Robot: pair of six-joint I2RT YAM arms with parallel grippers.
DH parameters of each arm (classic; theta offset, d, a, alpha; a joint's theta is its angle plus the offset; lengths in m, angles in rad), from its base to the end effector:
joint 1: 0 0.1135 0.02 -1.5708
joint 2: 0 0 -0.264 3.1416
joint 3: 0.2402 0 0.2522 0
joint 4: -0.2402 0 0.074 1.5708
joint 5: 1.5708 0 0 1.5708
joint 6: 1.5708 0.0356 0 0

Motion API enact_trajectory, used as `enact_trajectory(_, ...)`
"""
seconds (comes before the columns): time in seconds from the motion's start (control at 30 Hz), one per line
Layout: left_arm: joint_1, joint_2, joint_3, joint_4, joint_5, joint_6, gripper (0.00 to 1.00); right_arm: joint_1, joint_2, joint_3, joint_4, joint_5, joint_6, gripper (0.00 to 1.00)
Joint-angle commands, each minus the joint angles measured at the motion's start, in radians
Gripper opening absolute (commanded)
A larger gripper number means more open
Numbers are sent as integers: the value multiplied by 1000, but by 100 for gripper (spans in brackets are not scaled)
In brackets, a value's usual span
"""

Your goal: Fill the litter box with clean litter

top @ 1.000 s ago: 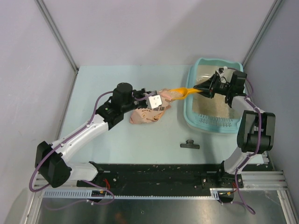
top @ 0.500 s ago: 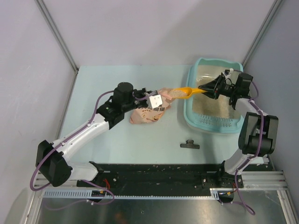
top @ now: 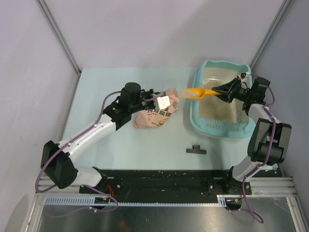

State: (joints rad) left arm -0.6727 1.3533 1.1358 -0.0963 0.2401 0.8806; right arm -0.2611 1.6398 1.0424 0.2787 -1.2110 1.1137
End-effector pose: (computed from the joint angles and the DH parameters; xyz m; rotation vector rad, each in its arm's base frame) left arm 0.2438 -0.2050 0.3435 1.4268 1.2182 -0.0833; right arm 0.3532 -0.0599 0.2616 0.4498 1.9804 1.6876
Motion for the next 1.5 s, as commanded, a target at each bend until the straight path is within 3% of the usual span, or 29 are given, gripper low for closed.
enact_trajectory(0.0,-4,18,103,110,61,35,0,-41,-34,-2,97,-35,75,0)
enact_trajectory(0.5,-5,135,205,112,122,43,0,-249,-63,-33,128,-28,106,0)
enact_trajectory(0.83,-5,155,214,112,149,57,0,-343,-106,-33,-12,106,-29,0)
enact_trajectory(1.07,-5,133,202,110,133,55,0,-348,-86,-22,-87,198,-133,0)
enact_trajectory(1.47,-7,84,144,110,110,60,0,-209,-124,90,-461,525,-422,0)
